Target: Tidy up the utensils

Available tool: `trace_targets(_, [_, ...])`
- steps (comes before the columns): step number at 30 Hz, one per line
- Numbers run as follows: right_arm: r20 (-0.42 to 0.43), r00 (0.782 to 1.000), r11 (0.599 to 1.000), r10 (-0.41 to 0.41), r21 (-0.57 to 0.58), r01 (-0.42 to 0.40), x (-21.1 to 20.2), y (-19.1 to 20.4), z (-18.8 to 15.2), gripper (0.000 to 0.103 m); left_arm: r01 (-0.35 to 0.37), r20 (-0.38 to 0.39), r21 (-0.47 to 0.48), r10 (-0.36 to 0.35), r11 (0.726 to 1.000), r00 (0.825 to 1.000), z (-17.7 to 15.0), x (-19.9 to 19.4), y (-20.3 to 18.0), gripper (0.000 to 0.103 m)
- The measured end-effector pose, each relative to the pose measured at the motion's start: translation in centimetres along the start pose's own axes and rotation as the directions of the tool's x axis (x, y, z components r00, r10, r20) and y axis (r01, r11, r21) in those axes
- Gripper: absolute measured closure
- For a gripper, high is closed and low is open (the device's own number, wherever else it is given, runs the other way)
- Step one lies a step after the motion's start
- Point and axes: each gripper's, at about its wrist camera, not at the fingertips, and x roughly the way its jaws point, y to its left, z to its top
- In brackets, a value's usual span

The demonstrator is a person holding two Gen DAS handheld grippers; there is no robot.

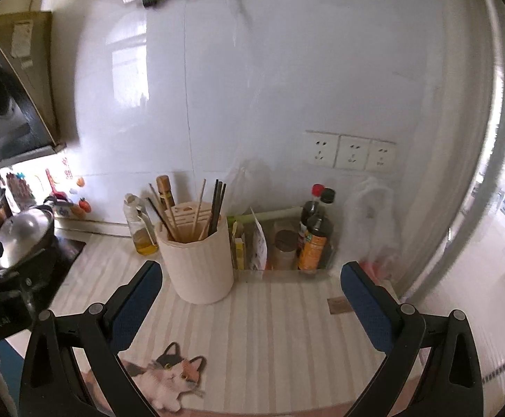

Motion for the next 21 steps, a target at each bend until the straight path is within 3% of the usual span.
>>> trace_targets(10, [0.007,1.0,0.999,-0.022,0.038,0.022,-10.7,1.4,-1.7,0.0,0.024,0.003,0.015,-0.024,1.0,1.0,-1.6,-7.4,1.9,0.0])
trace_targets(21, [0.045,0.999,1.0,0.002,0.028,-0.003,-14.5,1.0,-1.0,0.0,0.021,0.04,-0.028,-0.02,0.999,0.999,-1.9,-10.7,2.0,0.0])
